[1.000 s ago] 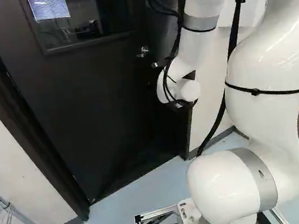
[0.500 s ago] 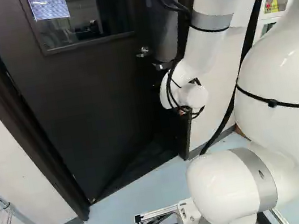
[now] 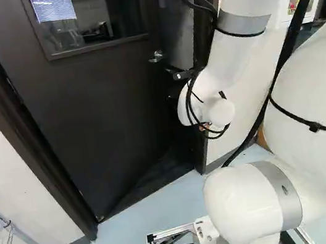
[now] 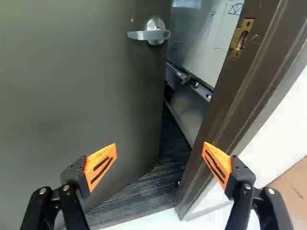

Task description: Open the door and move inside

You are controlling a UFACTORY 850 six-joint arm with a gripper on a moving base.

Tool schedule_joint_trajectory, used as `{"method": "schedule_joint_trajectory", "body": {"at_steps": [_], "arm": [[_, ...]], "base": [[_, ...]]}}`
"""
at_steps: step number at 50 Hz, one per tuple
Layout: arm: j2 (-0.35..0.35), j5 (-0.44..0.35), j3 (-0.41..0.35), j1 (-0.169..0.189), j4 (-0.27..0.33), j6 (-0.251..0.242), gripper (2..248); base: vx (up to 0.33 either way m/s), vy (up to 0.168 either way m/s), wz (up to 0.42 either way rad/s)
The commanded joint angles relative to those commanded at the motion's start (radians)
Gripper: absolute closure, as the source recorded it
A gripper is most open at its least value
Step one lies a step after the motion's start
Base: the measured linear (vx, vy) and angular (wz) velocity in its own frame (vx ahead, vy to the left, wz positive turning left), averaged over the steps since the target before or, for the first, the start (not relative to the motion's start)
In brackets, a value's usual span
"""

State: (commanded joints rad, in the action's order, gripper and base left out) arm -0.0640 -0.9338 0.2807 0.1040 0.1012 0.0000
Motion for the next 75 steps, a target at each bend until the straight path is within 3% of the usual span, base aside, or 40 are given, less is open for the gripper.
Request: {"method": "schedule_joint_trajectory", "body": {"at_steps": [44, 75], "arm": [[0.000, 0.000, 0.000, 0.000, 0.000, 0.000, 3], [0.000, 0.000, 0.000, 0.000, 0.000, 0.000, 3]], "base": [[0.005, 0.001, 0.001], [0.071, 0.052, -0.012]]}}
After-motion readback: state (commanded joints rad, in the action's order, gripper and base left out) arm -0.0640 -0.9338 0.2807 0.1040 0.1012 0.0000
